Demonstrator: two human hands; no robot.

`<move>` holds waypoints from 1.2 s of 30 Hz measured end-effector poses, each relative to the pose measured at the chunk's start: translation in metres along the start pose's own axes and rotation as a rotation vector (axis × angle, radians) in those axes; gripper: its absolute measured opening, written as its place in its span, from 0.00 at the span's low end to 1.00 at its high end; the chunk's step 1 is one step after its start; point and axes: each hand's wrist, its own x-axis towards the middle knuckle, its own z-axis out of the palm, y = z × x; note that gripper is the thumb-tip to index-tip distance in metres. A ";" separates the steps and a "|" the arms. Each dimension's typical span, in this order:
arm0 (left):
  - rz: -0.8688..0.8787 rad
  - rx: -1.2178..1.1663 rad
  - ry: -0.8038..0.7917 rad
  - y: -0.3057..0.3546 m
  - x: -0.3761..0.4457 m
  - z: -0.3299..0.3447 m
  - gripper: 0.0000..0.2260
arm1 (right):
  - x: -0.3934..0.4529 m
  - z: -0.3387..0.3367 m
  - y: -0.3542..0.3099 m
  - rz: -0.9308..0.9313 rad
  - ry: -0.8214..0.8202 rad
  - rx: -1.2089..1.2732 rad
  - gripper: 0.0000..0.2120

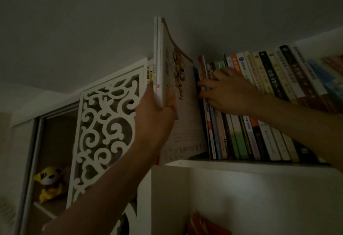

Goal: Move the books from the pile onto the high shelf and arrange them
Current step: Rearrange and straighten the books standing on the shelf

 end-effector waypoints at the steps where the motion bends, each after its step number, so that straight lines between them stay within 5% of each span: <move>1: -0.004 0.015 0.012 -0.003 0.001 0.009 0.19 | 0.000 0.000 0.000 -0.001 0.005 -0.007 0.17; 8: -0.058 0.210 0.124 -0.049 0.010 0.063 0.28 | -0.002 0.007 0.001 0.008 0.020 -0.022 0.17; 13: 0.023 -0.180 -0.036 -0.062 0.012 0.064 0.37 | -0.001 0.004 0.001 0.033 -0.052 0.006 0.18; 16: 0.235 0.021 -0.143 -0.077 0.009 0.058 0.27 | 0.000 0.004 0.000 0.046 -0.075 0.007 0.19; 19: 0.325 0.201 -0.028 -0.090 0.011 0.068 0.23 | 0.000 0.003 0.004 0.012 -0.090 -0.012 0.19; 25: 0.253 0.481 0.033 -0.094 0.012 0.090 0.28 | 0.004 -0.005 0.010 -0.033 -0.149 -0.026 0.20; 36: 0.406 0.451 -0.302 -0.104 0.033 0.051 0.31 | -0.002 -0.013 0.009 0.009 -0.261 -0.042 0.21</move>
